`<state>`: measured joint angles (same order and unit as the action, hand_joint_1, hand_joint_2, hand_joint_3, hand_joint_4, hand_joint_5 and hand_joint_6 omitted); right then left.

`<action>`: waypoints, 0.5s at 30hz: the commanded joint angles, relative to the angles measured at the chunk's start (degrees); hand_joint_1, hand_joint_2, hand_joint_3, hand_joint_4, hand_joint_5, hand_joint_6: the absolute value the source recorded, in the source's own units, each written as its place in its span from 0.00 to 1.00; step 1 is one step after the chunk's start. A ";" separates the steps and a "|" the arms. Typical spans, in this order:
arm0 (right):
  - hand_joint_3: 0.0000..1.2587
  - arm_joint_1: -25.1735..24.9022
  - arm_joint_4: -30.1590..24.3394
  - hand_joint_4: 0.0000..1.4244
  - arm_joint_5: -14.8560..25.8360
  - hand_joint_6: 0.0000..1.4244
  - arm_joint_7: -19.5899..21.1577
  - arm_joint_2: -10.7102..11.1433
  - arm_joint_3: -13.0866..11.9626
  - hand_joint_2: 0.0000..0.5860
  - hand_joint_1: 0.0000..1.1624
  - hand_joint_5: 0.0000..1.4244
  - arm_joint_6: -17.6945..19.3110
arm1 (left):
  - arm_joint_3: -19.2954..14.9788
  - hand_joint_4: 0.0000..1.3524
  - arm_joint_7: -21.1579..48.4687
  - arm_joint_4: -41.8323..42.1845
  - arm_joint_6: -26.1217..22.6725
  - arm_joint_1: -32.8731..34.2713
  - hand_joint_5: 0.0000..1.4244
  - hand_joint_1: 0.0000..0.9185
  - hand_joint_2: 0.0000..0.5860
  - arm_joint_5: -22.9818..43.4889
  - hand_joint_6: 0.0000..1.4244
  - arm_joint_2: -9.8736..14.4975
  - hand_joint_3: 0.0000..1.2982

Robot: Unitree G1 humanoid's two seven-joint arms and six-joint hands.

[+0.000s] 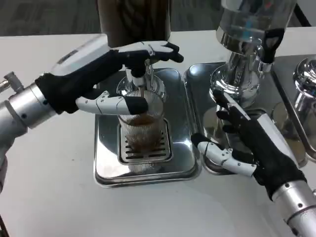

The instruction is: Grasp the cup under the faucet to collect the drink, then remove the cup.

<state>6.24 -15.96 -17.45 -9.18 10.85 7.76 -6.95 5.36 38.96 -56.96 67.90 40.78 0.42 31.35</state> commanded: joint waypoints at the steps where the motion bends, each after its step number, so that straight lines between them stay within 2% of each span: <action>1: 0.04 -2.71 3.55 0.03 1.60 0.11 0.12 -0.24 0.08 0.40 0.51 0.08 1.41 | 0.27 0.10 0.73 -1.64 -1.75 -1.04 0.14 0.00 0.14 -1.18 0.15 0.85 0.20; 15: 0.05 -9.25 13.96 0.04 2.31 0.11 1.02 -1.57 1.18 0.42 0.50 0.09 6.92 | -2.25 0.10 -0.66 -2.84 -2.84 -1.48 0.14 0.00 0.14 -0.42 0.15 1.61 0.20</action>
<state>-1.70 -3.51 -15.91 -8.81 9.54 8.64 -2.14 3.44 38.29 -58.94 65.67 40.77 0.56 31.87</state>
